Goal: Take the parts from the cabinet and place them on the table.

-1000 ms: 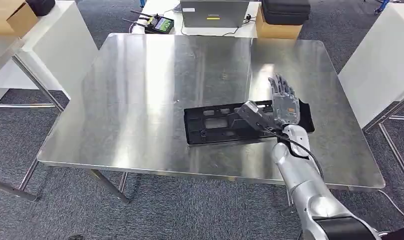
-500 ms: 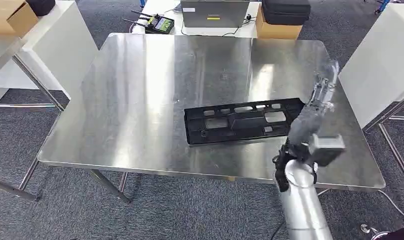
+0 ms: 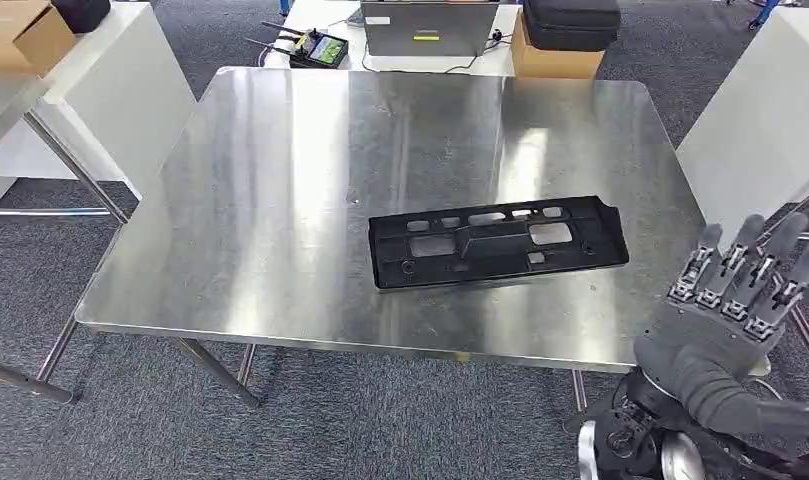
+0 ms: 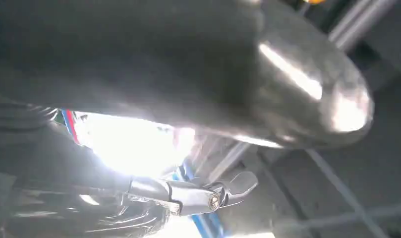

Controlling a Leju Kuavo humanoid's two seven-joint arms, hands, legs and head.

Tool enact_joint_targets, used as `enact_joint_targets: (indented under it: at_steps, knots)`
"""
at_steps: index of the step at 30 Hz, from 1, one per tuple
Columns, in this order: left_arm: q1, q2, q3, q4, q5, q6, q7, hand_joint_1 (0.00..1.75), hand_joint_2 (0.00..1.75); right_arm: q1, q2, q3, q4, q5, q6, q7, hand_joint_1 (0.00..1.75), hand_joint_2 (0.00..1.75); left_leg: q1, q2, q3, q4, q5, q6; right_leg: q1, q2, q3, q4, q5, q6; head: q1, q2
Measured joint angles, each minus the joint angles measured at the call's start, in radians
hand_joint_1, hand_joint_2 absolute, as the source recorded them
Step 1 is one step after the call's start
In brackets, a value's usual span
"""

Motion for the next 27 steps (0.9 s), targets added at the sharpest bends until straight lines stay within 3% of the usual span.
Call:
enact_joint_targets:
  at_steps: [8, 14, 16, 18, 19, 20, 22, 24, 25, 27]
  knots:
    - [-0.009, 0.000, 0.000, 0.000, 0.000, -0.002, -0.006, 0.00, 0.00, 0.018, 0.048, -0.105, 0.016, -0.028, -0.032, 0.086, 0.00, 0.00, -0.002, 0.000, 0.000, 0.001, 0.000, 0.000, -0.004, 0.000, 0.000, -0.001, 0.000, 0.000, 0.000, 0.000]
    - [-0.009, 0.000, 0.000, 0.000, 0.013, -0.002, -0.007, 0.00, 0.00, 0.015, 0.049, -0.127, 0.058, -0.026, -0.053, 0.096, 0.00, 0.00, -0.008, 0.000, -0.001, 0.006, -0.003, 0.010, -0.012, 0.000, 0.000, -0.001, 0.002, 0.003, 0.000, 0.000]
    - [-0.009, 0.000, 0.001, 0.000, 0.019, -0.003, -0.007, 0.00, 0.00, 0.013, 0.049, -0.129, 0.065, -0.024, -0.058, 0.096, 0.00, 0.00, -0.011, 0.000, -0.002, 0.007, 0.000, 0.016, -0.016, 0.000, 0.002, -0.004, 0.007, 0.010, 0.000, 0.000]
    - [-0.009, 0.001, 0.001, 0.000, 0.020, -0.008, -0.008, 0.00, 0.00, 0.011, 0.049, -0.129, 0.071, -0.019, -0.065, 0.096, 0.00, 0.00, -0.011, 0.000, 0.002, -0.010, 0.019, 0.031, -0.011, 0.001, 0.009, -0.016, 0.017, 0.025, -0.002, 0.000]
    - [-0.010, 0.001, 0.002, 0.000, 0.020, -0.010, -0.008, 0.00, 0.00, 0.010, 0.048, -0.131, 0.074, -0.016, -0.067, 0.095, 0.00, 0.00, 0.004, 0.007, 0.013, -0.027, 0.033, 0.031, -0.007, -0.001, -0.001, -0.009, 0.005, 0.022, 0.003, 0.000]
    - [-0.010, 0.000, 0.002, 0.000, 0.021, -0.012, -0.008, 0.00, 0.00, 0.006, 0.047, -0.133, 0.077, -0.013, -0.074, 0.094, 0.00, 0.00, 0.003, 0.005, 0.013, -0.036, 0.038, 0.036, -0.006, -0.001, -0.013, 0.024, -0.026, 0.016, 0.005, 0.000]
    - [-0.011, -0.001, 0.004, 0.000, 0.023, -0.019, -0.008, 0.00, 0.00, 0.002, 0.047, -0.135, 0.084, -0.005, -0.082, 0.092, 0.00, 0.00, 0.005, 0.008, 0.008, -0.036, 0.041, 0.039, -0.009, -0.001, -0.071, 0.169, -0.094, 0.005, 0.008, 0.000]
    - [-0.011, -0.002, 0.008, 0.000, 0.032, -0.027, -0.003, 0.00, 0.00, 0.002, 0.045, -0.137, 0.090, 0.003, -0.090, 0.089, 0.00, 0.00, 0.006, 0.008, 0.005, -0.035, 0.042, 0.038, -0.012, -0.002, -0.104, 0.265, -0.117, 0.014, 0.010, 0.000]
    - [-0.011, -0.002, 0.009, 0.000, 0.034, -0.031, -0.001, 0.00, 0.00, 0.002, 0.045, -0.137, 0.092, 0.009, -0.095, 0.087, 0.00, 0.00, 0.008, 0.008, 0.005, -0.035, 0.043, 0.037, -0.017, -0.002, -0.091, 0.248, -0.104, 0.023, 0.009, 0.000]
    - [-0.011, -0.003, 0.013, 0.000, 0.036, -0.039, 0.003, 0.00, 0.00, 0.001, 0.044, -0.137, 0.094, 0.018, -0.098, 0.086, 0.00, 0.00, 0.014, 0.007, 0.006, -0.032, 0.040, 0.029, -0.028, -0.006, -0.006, 0.104, -0.046, 0.050, 0.010, 0.000]
